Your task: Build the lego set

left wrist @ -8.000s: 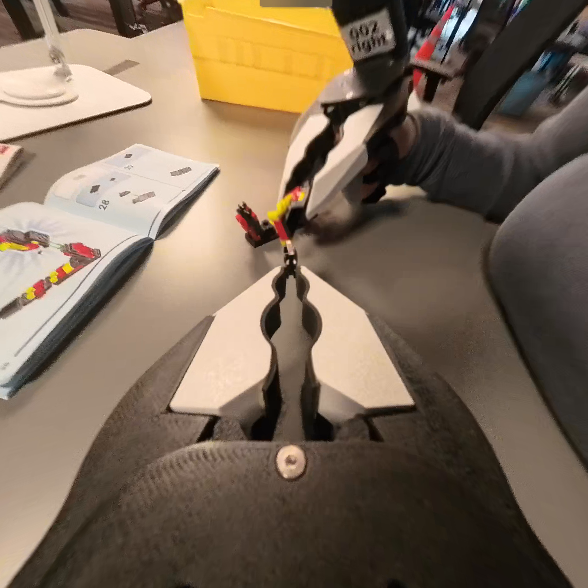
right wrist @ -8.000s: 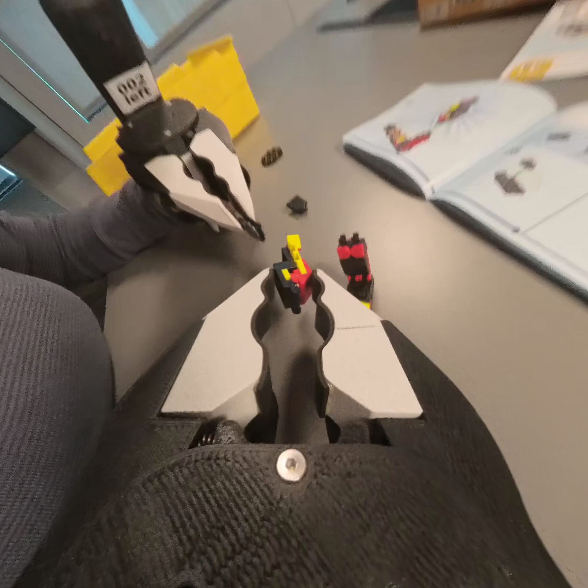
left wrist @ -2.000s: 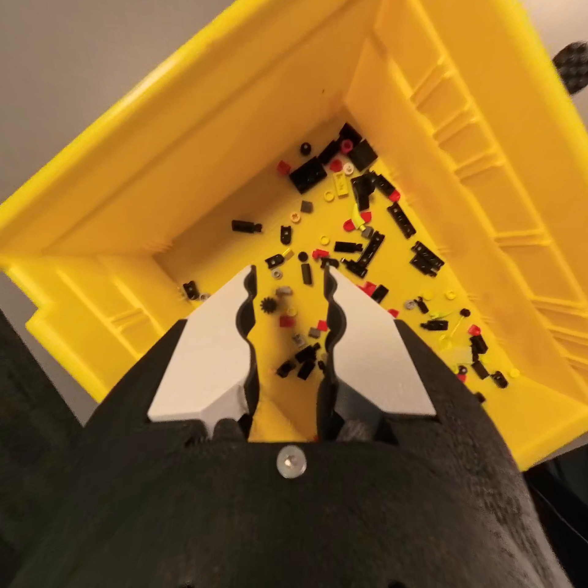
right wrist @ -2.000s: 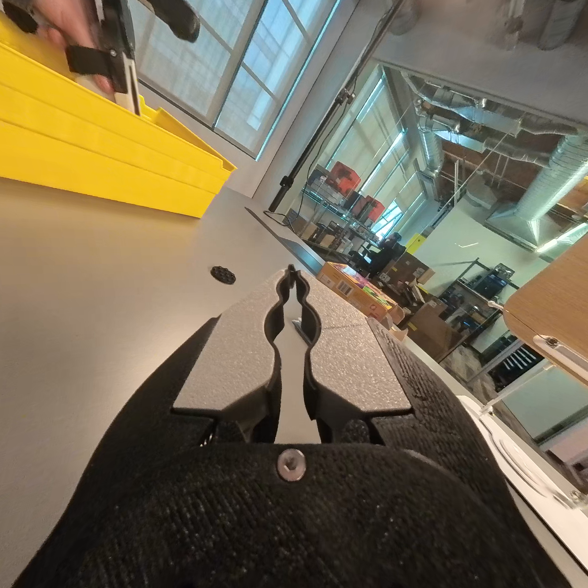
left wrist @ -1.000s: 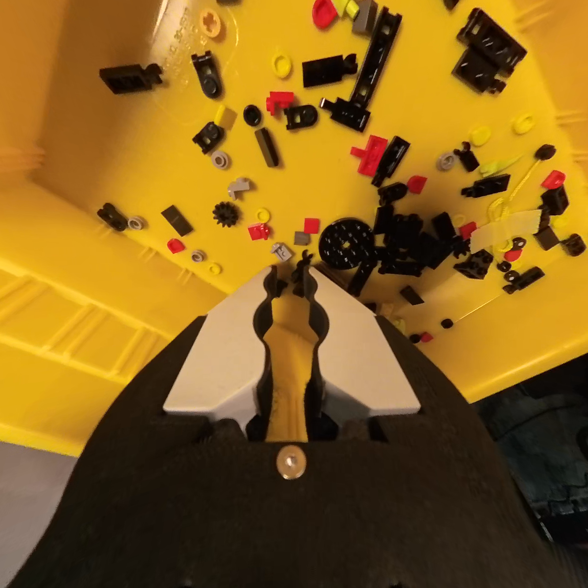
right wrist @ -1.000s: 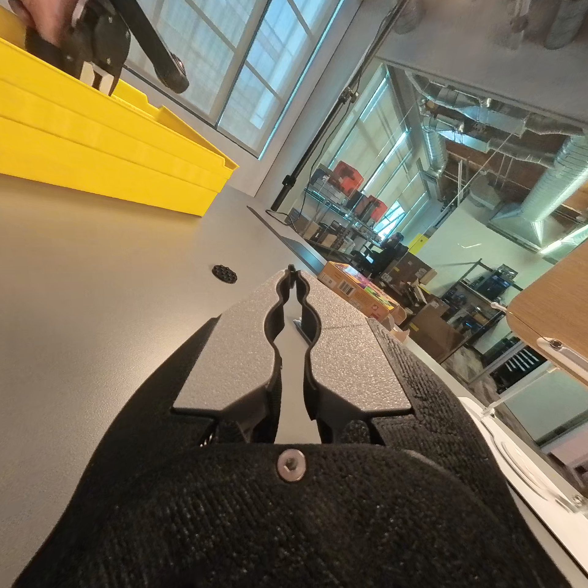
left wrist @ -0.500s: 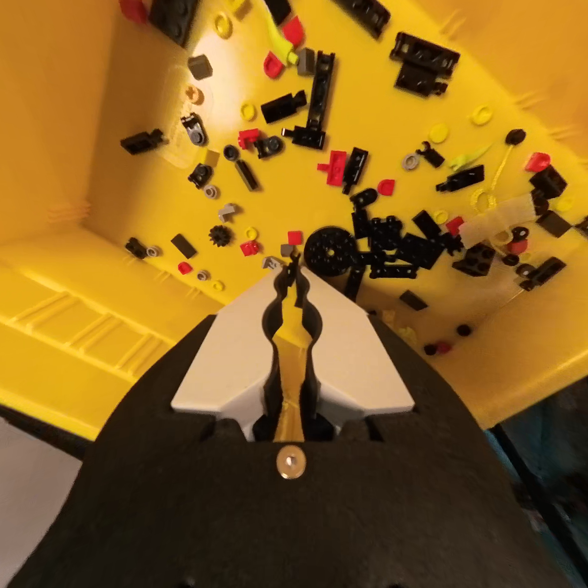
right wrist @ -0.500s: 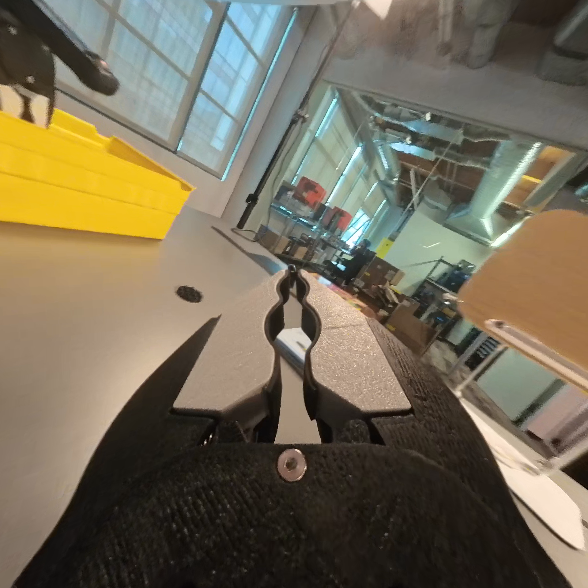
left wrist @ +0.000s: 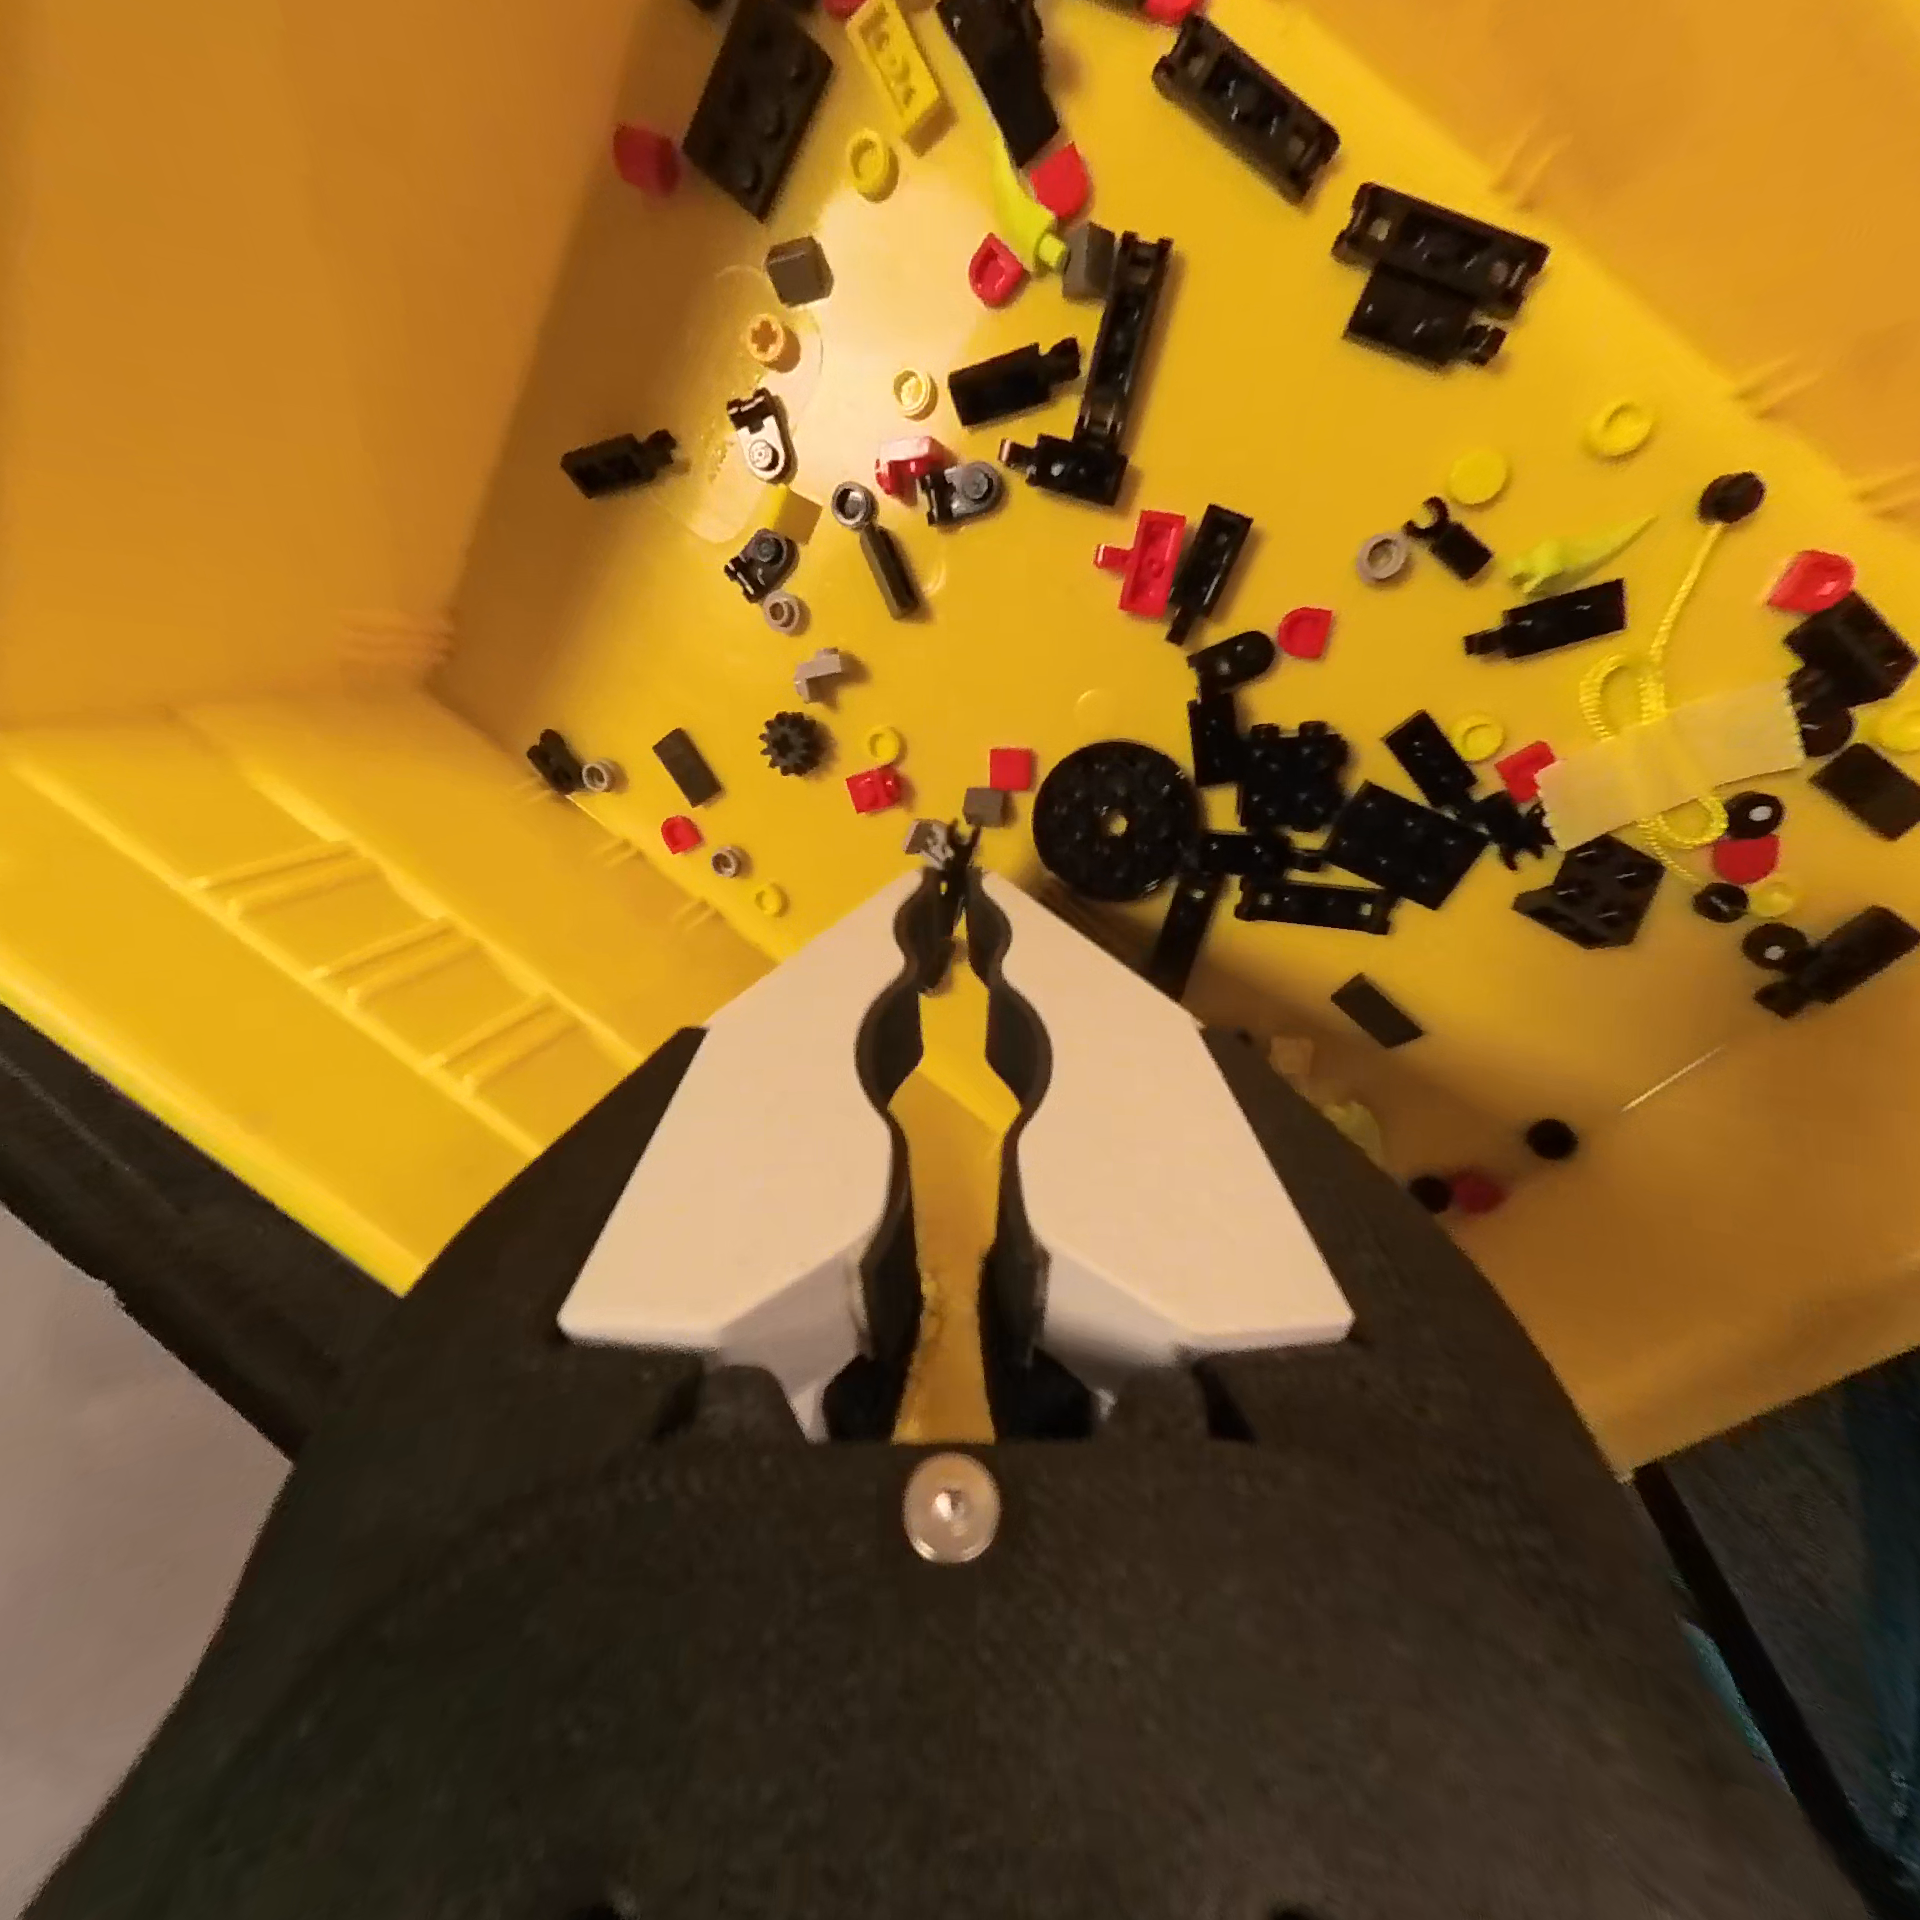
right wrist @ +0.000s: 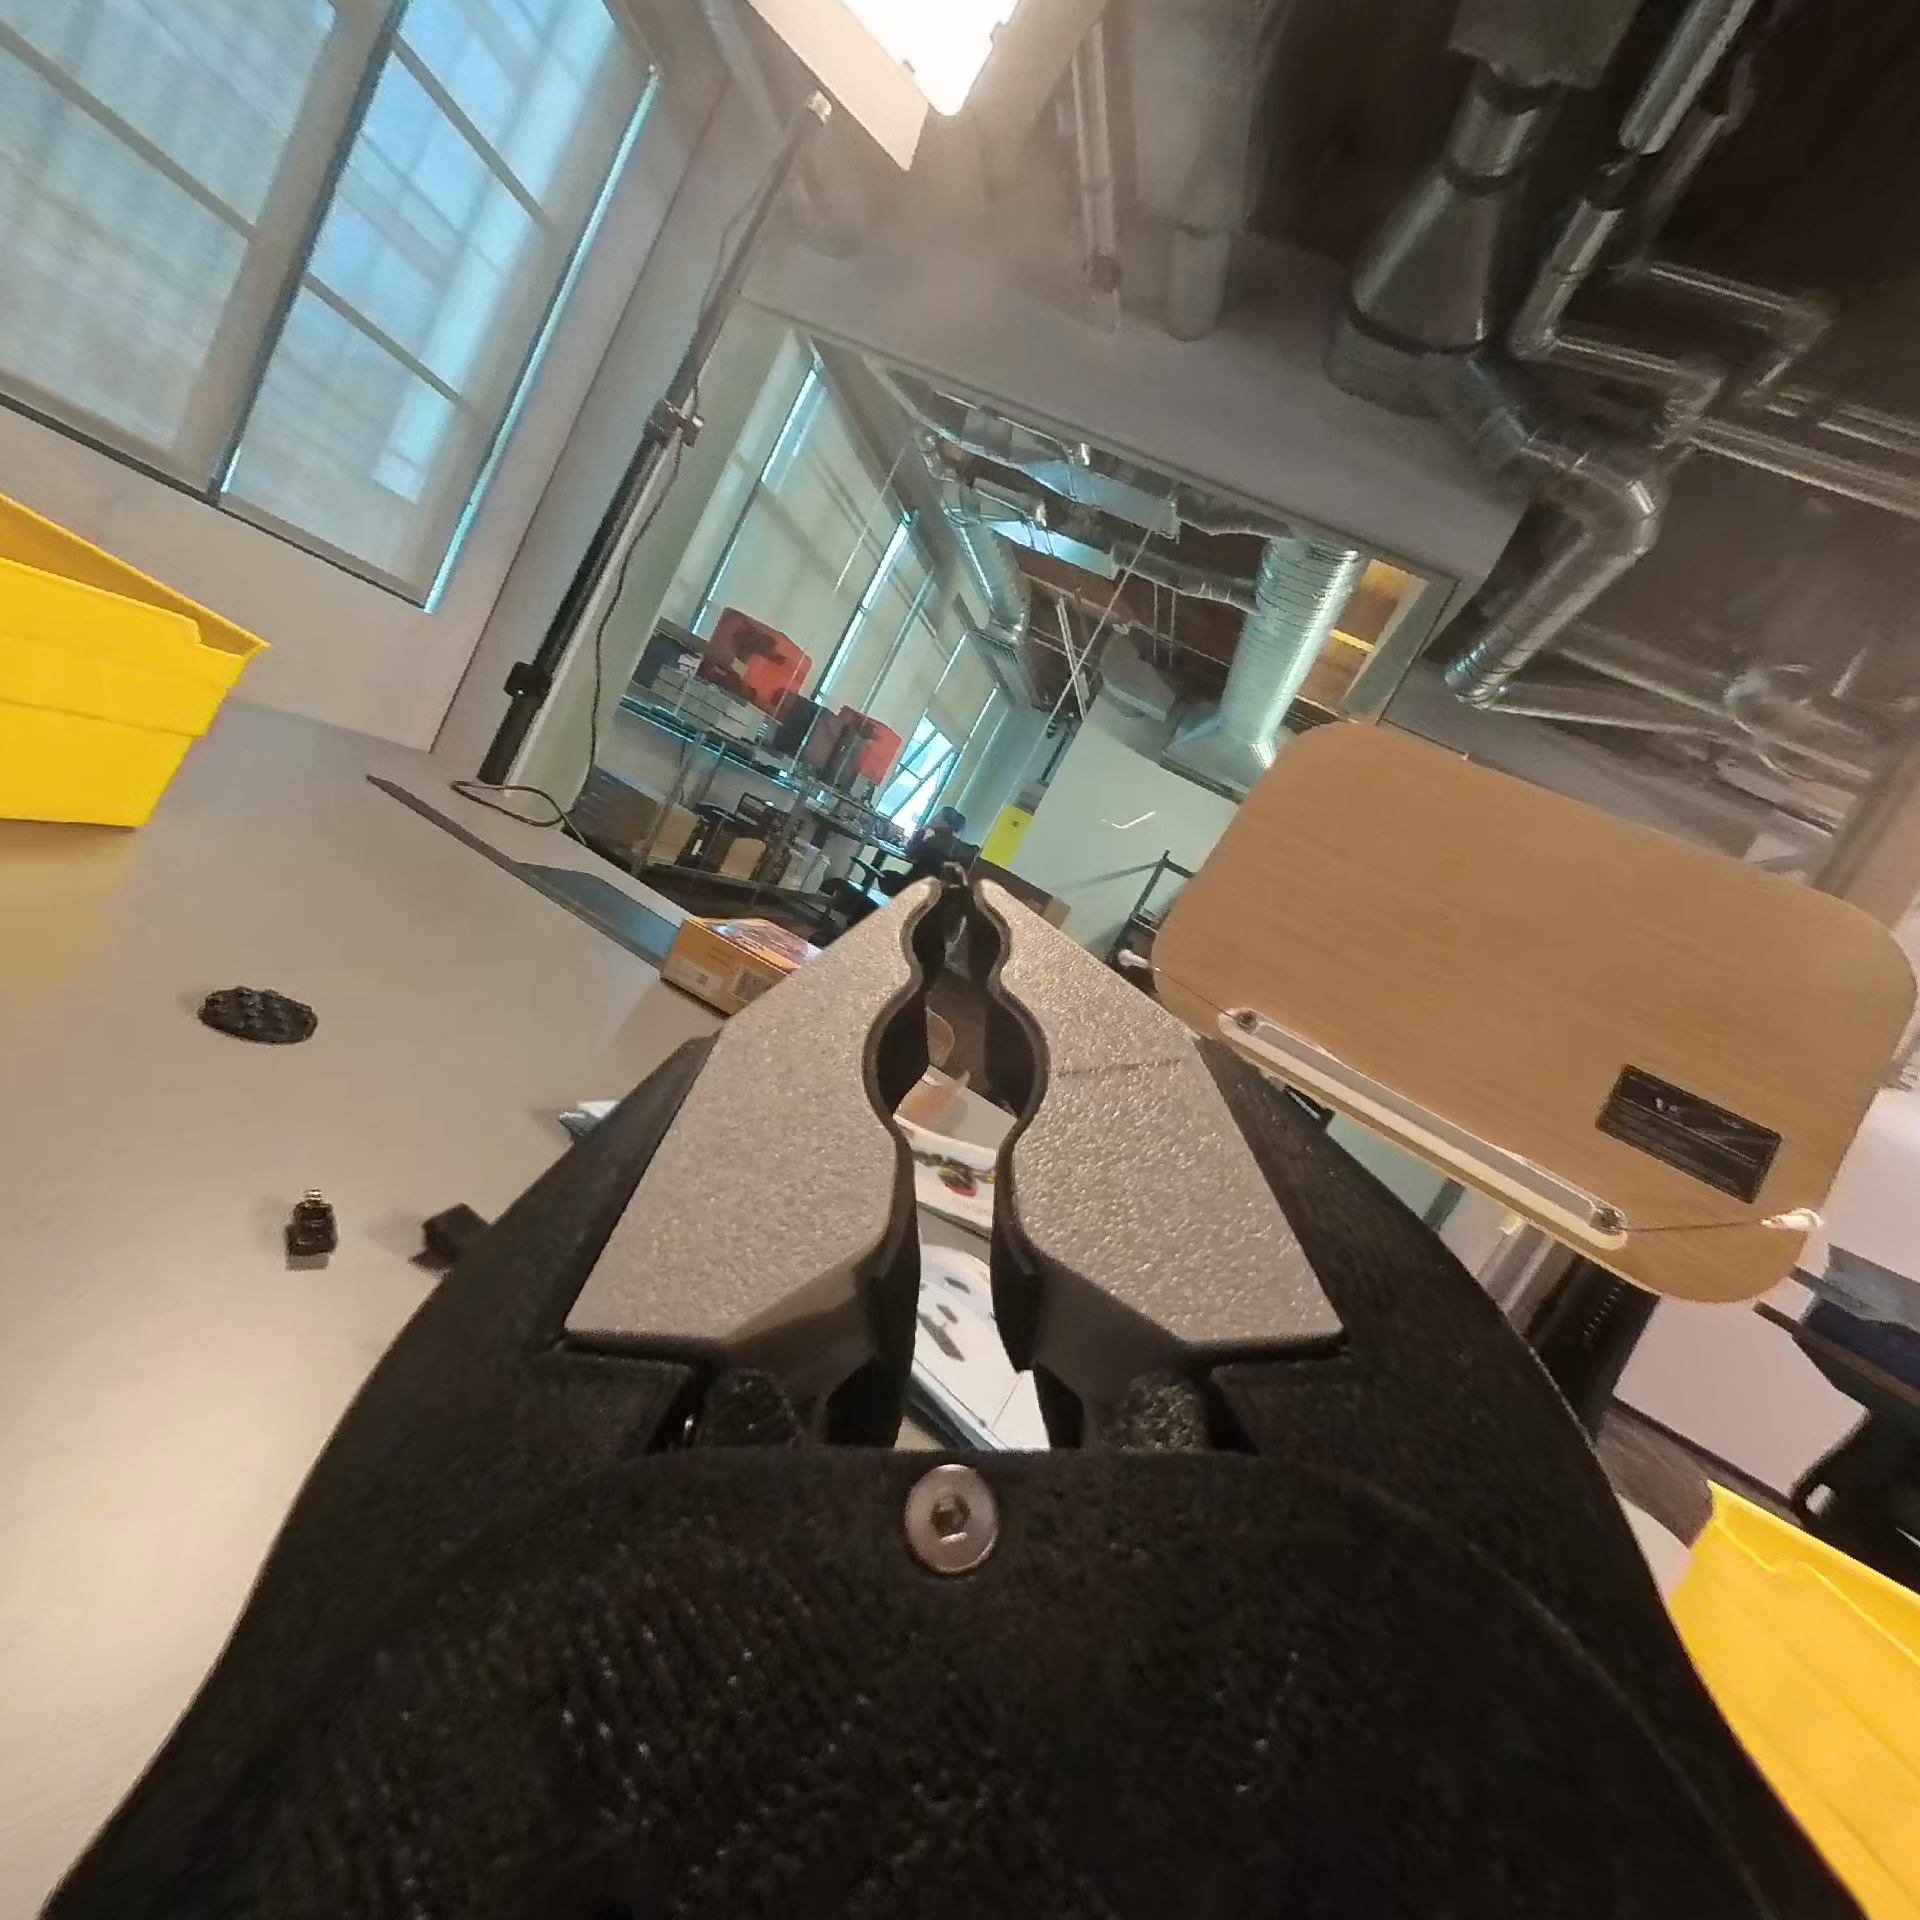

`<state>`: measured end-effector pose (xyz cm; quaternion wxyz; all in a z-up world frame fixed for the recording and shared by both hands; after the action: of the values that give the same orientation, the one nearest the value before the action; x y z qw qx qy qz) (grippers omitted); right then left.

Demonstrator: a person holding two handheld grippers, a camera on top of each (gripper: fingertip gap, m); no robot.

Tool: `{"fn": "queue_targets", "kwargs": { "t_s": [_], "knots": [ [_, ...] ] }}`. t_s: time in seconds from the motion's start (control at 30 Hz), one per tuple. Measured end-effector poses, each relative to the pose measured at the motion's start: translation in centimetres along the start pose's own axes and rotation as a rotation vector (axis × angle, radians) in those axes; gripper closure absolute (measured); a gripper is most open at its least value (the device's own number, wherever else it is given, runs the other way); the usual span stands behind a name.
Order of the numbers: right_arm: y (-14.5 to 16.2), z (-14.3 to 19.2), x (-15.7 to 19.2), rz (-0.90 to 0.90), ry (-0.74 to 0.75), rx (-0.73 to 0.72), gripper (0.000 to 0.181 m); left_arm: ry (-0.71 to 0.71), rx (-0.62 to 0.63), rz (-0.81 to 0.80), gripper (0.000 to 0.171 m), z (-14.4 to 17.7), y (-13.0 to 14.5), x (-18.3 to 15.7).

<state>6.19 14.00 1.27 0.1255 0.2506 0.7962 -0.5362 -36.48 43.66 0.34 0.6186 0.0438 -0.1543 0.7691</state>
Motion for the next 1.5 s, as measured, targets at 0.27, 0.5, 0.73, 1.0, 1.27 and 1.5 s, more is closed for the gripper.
{"fn": "queue_targets", "kwargs": {
  "t_s": [0.27, 0.5, 0.73, 1.0, 1.27, 1.5],
  "knots": [
    [-0.6, 0.2, 0.7, -0.001, -0.048, -0.029, 0.181, 0.022, -0.032, 0.103, 0.168, 0.2, -0.3, 0.9],
    [-0.3, 0.0, 1.7, -0.027, -0.087, -0.013, 0.18, 0.081, -0.012, 0.107, 0.168, -0.4, -0.9, 0.7],
    [0.2, -0.5, 2.7, -0.028, -0.12, 0.006, 0.18, 0.099, -0.007, 0.105, 0.168, -0.5, -0.8, 0.8],
    [0.8, -0.8, 3.2, -0.035, -0.132, 0.025, 0.18, 0.104, 0.011, 0.093, 0.168, -0.7, -0.7, 0.7],
    [0.8, -1.0, 3.5, -0.03, -0.137, 0.024, 0.18, 0.103, 0.017, 0.095, 0.168, -0.7, -0.7, 0.7],
    [1.0, -0.5, 0.0, -0.067, 0.034, 0.03, 0.18, 0.096, 0.012, 0.088, 0.168, -0.7, -0.6, 0.7]
  ]
}}
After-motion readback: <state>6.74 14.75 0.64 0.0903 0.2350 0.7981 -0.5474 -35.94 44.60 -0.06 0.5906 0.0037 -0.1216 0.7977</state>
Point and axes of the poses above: each gripper's, where its closed fingertips meet, z back along the fingers, y out of its underside, x = y × z across the jaws, the point moved 10 cm from there along z, back along the fingers
